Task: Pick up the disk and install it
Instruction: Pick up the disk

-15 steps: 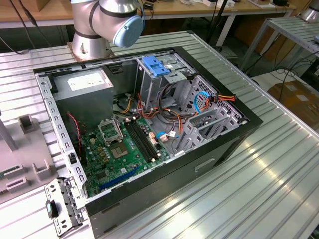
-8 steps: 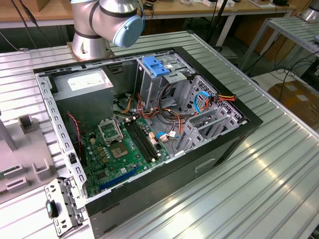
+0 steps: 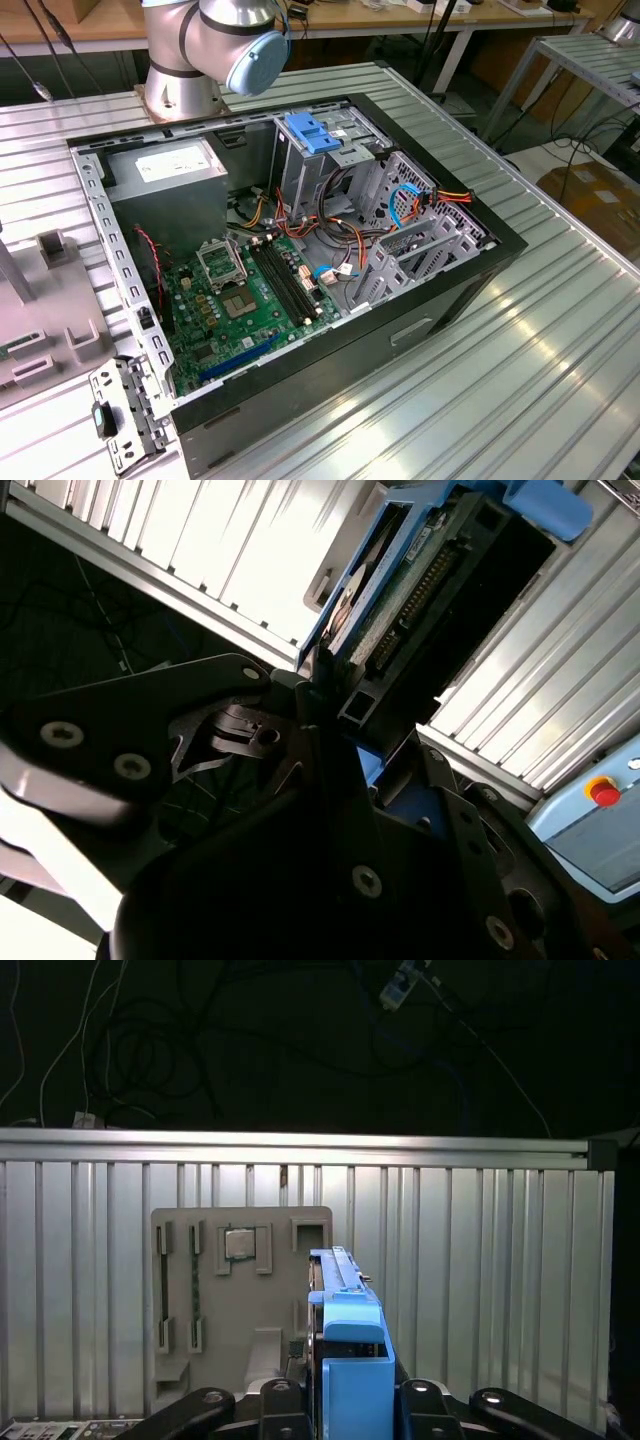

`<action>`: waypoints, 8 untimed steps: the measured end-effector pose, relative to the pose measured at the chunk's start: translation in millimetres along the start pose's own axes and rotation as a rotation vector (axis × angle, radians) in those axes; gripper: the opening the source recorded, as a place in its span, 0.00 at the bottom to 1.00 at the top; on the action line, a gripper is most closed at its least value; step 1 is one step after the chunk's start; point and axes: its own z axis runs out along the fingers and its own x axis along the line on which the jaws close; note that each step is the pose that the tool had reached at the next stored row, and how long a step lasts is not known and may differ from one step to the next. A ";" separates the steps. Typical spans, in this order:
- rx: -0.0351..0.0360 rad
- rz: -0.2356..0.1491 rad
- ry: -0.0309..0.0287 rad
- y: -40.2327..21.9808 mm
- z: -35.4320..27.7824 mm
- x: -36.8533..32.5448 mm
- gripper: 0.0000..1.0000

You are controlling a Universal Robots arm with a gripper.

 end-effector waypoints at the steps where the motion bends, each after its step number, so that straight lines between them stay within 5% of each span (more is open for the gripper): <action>1: -0.0001 0.000 0.0000 0.0 -0.1 0.6 0.37; 8: -0.0001 0.000 0.0000 -2.1 -0.3 5.7 0.37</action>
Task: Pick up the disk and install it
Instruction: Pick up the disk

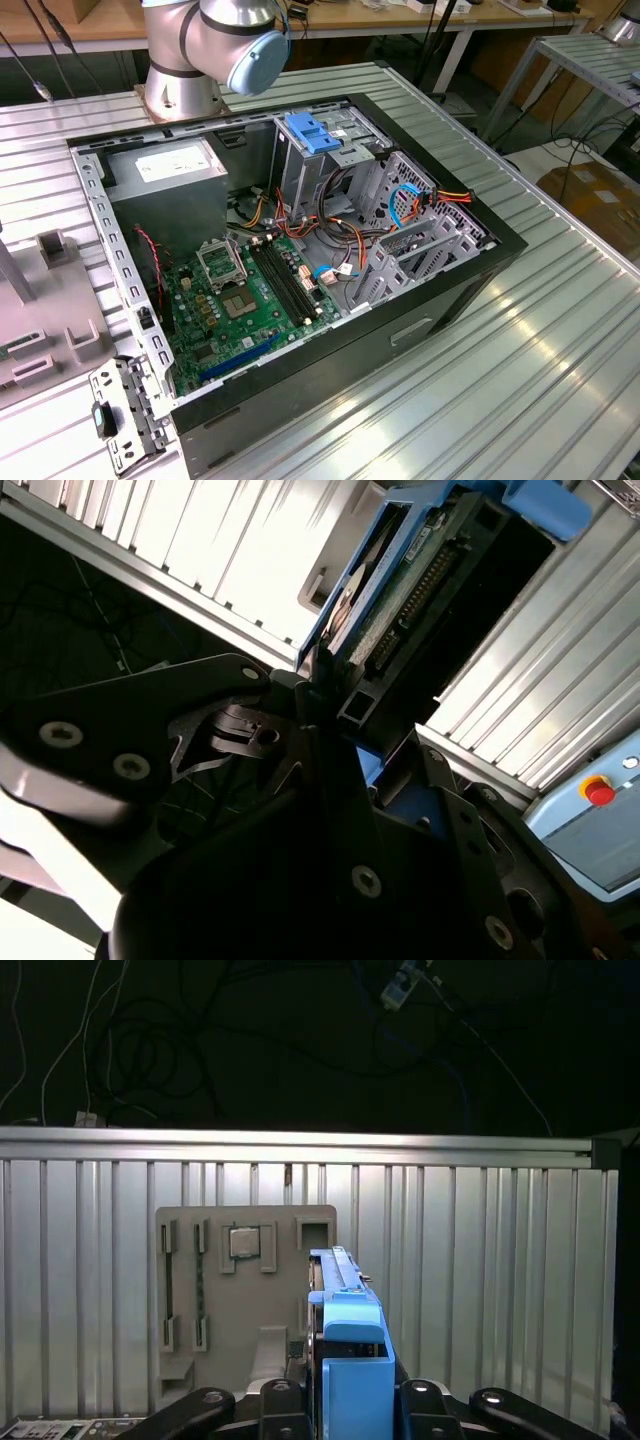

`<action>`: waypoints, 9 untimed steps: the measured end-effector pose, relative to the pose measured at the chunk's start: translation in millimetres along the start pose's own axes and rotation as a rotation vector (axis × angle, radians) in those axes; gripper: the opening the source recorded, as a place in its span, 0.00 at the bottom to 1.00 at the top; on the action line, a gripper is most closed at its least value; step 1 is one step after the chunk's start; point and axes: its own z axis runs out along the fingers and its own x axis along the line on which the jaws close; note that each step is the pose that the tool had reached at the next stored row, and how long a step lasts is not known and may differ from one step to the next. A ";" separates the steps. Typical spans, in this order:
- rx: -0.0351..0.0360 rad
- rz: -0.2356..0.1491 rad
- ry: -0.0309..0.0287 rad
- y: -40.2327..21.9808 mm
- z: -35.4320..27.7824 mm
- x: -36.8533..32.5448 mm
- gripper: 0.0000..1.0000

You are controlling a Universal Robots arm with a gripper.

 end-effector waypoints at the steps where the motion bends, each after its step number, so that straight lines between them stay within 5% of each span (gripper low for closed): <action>1: 0.0000 0.000 0.0000 -0.4 0.0 0.5 0.37; 9: -0.0002 0.000 0.0000 -4.3 -0.1 2.4 0.37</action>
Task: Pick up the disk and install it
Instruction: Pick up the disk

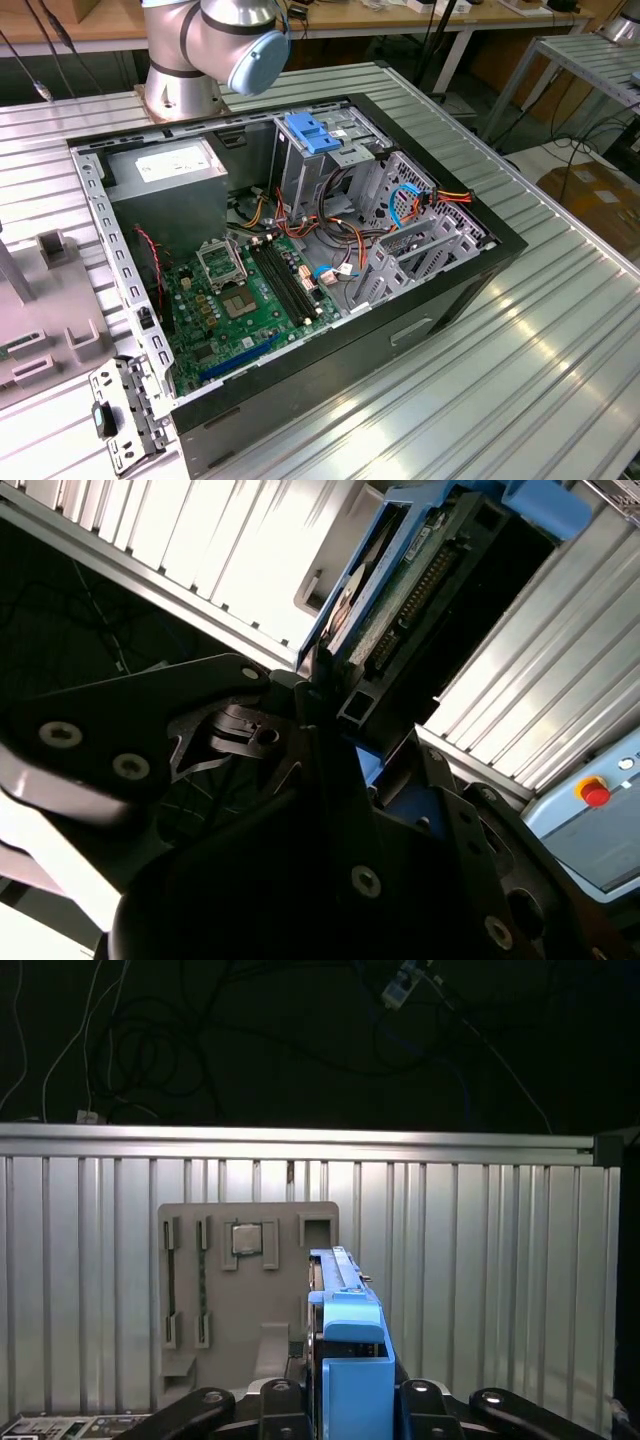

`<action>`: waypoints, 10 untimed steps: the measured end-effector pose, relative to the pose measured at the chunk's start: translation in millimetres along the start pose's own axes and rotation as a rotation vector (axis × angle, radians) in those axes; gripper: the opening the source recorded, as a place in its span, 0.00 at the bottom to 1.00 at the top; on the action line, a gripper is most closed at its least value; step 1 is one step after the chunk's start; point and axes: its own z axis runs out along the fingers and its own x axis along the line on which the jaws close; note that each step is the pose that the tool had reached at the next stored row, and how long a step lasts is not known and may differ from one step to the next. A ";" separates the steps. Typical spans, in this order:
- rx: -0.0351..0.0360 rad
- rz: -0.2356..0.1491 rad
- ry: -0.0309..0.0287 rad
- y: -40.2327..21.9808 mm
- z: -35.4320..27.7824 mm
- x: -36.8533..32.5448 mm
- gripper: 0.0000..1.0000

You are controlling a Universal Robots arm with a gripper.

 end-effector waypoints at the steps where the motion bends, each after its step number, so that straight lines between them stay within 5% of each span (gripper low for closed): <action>1: -0.0001 0.000 0.0000 -1.5 0.0 0.4 0.37; 4: -0.0009 0.000 0.0000 -9.3 0.0 2.1 0.37; 10: -0.0014 0.000 0.0000 -14.3 0.1 2.9 0.37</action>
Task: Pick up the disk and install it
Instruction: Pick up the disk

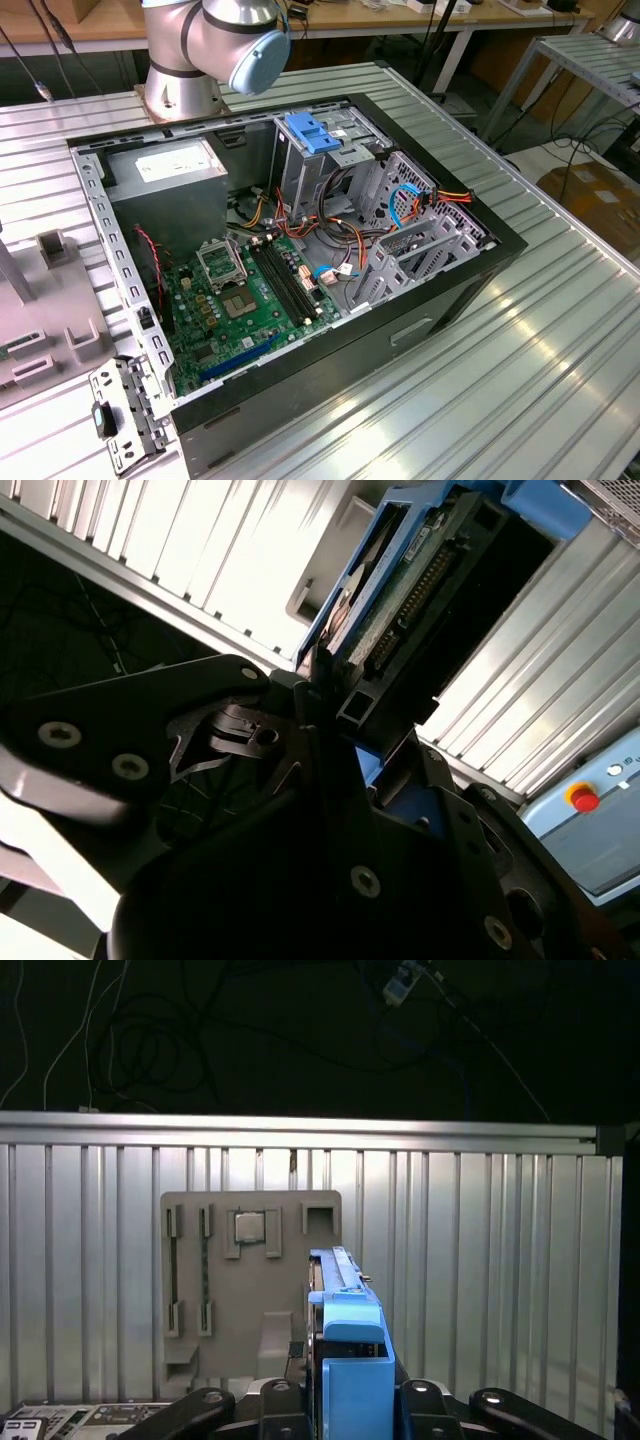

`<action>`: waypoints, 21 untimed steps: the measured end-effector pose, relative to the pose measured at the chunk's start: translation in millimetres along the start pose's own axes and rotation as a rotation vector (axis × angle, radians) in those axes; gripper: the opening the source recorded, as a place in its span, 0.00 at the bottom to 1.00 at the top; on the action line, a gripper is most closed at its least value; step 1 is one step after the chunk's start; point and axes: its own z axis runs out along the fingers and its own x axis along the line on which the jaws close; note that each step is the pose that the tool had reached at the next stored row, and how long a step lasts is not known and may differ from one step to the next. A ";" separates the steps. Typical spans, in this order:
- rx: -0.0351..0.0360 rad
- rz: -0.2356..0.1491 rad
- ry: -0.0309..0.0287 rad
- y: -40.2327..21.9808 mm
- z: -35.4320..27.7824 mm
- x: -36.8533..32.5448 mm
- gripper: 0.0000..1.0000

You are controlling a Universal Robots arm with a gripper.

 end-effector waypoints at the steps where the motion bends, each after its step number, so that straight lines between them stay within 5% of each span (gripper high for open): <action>1: 0.0000 0.000 0.0000 -0.8 0.0 0.1 0.37; 21: -0.0017 0.000 0.0000 -19.4 0.2 1.6 0.37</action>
